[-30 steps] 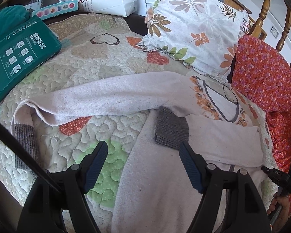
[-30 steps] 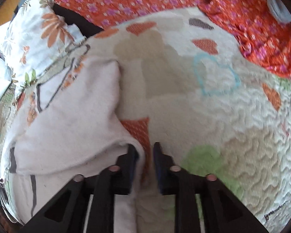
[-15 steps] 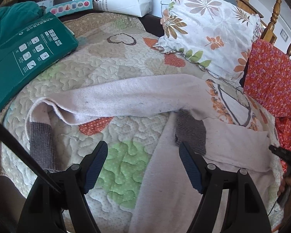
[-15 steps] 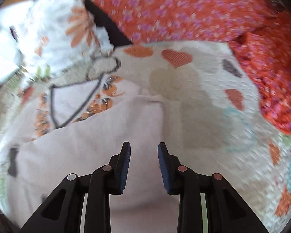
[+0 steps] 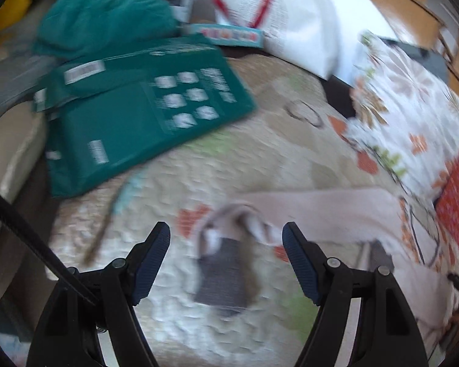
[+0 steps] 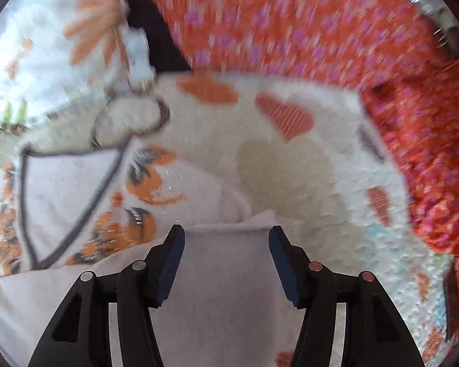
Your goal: Fold small clothes
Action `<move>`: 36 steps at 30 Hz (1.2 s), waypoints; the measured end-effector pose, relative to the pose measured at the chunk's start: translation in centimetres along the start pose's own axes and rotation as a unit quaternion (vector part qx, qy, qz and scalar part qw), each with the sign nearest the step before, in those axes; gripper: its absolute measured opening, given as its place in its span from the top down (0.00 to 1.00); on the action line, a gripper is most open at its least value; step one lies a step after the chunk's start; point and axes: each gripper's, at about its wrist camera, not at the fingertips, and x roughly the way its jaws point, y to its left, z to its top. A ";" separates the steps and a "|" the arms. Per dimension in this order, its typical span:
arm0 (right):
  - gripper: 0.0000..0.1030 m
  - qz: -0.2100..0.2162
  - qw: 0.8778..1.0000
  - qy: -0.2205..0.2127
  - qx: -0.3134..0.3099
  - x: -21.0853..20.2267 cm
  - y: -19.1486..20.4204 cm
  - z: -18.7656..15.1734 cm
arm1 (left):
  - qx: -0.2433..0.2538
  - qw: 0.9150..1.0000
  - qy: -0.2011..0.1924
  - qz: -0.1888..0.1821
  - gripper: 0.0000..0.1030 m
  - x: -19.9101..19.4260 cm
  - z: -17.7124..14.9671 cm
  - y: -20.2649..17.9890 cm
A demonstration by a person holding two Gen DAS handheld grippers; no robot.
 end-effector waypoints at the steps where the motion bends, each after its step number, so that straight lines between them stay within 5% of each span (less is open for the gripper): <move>1: 0.40 0.013 1.000 -0.012 -0.006 -1.2 0.4 -0.4 | -0.013 1.000 -0.007 0.012 0.28 -0.3 0.2 1.1; 5: 0.40 0.144 0.985 -0.041 -0.085 -8.3 6.3 -3.2 | -0.060 0.997 -0.038 0.037 0.28 -2.2 0.9 4.6; 12: 0.40 0.365 0.893 -0.011 -0.262 -18.3 24.7 -13.0 | -0.092 0.989 -0.098 0.054 0.28 -5.3 1.4 7.0; 18: 0.40 0.438 0.843 0.014 -0.312 -22.7 36.9 -18.8 | -0.144 0.984 -0.092 0.050 0.28 -5.4 1.7 9.8; 24: 0.41 0.415 0.840 0.045 -0.348 -22.0 44.0 -21.4 | -0.159 0.984 -0.077 0.035 0.28 -4.6 1.7 10.4; 26: 0.88 0.416 0.842 0.072 -0.335 -20.7 44.3 -20.9 | -0.153 0.985 -0.076 0.033 0.28 -4.4 1.7 10.0; 27: 0.89 0.426 0.845 0.089 -0.310 -20.3 43.7 -20.3 | -0.151 0.985 -0.076 0.031 0.28 -4.5 1.7 10.1; 31: 0.90 0.460 0.852 0.086 -0.235 -20.8 39.0 -16.6 | -0.138 0.988 -0.069 0.020 0.28 -4.1 1.5 9.2; 36: 0.90 0.469 0.874 0.073 -0.106 -19.7 26.4 -10.6 | -0.096 0.994 -0.058 0.000 0.28 -3.6 0.9 6.2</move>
